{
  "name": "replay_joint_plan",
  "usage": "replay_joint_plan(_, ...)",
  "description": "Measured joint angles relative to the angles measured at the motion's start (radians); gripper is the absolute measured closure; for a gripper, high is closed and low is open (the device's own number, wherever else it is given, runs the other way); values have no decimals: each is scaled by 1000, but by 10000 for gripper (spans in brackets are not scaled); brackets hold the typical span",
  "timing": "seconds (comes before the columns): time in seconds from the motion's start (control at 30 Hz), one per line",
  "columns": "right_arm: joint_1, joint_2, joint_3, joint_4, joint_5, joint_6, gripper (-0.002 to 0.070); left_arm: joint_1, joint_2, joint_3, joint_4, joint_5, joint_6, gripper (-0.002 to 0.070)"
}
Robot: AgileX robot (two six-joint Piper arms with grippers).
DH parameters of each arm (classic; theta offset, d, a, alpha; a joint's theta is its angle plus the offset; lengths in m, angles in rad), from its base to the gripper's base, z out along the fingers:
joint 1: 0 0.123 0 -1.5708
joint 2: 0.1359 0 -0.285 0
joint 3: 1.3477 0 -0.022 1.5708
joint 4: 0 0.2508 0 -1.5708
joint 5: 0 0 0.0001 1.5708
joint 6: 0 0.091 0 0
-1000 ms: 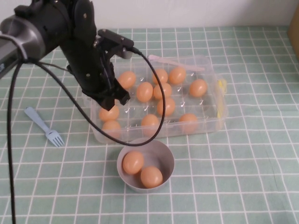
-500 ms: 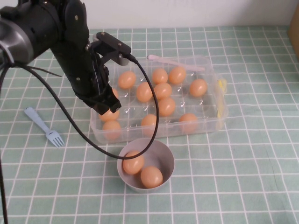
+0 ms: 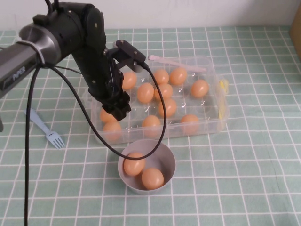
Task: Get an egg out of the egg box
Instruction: Pick up the egg from the plastic box
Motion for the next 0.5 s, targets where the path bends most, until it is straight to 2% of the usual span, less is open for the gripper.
replay_joint_plan(0.07, 0, 0, 0, 0, 0, 0, 695, 0, 12, 0, 34, -4, 0, 321)
replay_joint_plan(0.13, 0, 0, 0, 0, 0, 0, 695, 0, 18, 0, 62, -4, 0, 298)
replay_joint_plan(0.5, 0, 0, 0, 0, 0, 0, 695, 0, 56, -6, 88, -53, -44, 281)
